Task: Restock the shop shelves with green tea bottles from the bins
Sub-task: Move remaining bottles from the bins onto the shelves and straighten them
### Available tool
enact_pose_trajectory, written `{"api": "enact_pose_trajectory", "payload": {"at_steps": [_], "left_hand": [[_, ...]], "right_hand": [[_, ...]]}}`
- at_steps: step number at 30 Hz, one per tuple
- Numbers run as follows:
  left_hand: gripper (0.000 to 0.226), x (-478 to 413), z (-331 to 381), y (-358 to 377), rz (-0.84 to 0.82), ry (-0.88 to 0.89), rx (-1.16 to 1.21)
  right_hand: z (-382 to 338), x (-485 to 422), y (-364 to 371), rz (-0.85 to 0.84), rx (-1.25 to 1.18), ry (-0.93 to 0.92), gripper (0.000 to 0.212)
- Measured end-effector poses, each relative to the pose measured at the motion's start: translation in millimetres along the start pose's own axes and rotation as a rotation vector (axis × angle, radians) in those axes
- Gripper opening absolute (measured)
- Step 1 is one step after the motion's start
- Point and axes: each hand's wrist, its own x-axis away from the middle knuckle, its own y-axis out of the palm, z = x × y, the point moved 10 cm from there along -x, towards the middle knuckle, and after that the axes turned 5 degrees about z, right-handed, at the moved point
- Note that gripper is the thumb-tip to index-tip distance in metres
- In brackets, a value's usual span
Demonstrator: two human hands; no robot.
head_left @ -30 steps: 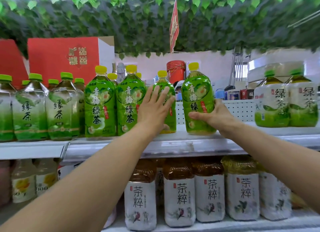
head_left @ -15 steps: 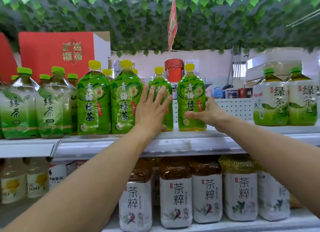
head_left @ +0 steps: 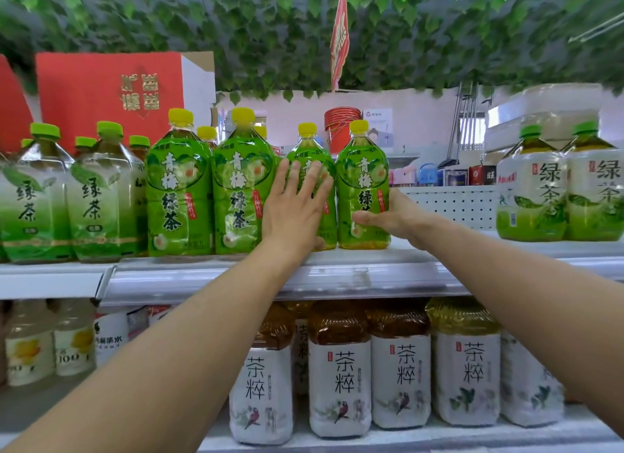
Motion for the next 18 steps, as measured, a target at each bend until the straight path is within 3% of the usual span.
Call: {"api": "enact_pose_trajectory", "payload": {"at_steps": [4, 8, 12, 18], "left_hand": [[0.105, 1.5, -4.6, -7.0, -0.015, 0.031, 0.036], [0.086, 28.9, -18.3, -39.3, 0.145, 0.006, 0.231], [0.075, 92.0, -30.8, -65.5, 0.248, -0.068, 0.356], [0.065, 200.7, -58.3, -77.3, 0.286, -0.158, 0.555]], "right_hand": [[-3.5, 13.3, -3.7, -0.012, 0.196, 0.044, 0.071], [-45.7, 66.1, -21.2, 0.254, 0.521, -0.218, 0.078], [-87.5, 155.4, -7.0, 0.443, 0.717, -0.540, 0.064], [-94.0, 255.0, 50.5, 0.455, 0.682, -0.666, 0.049]]}}
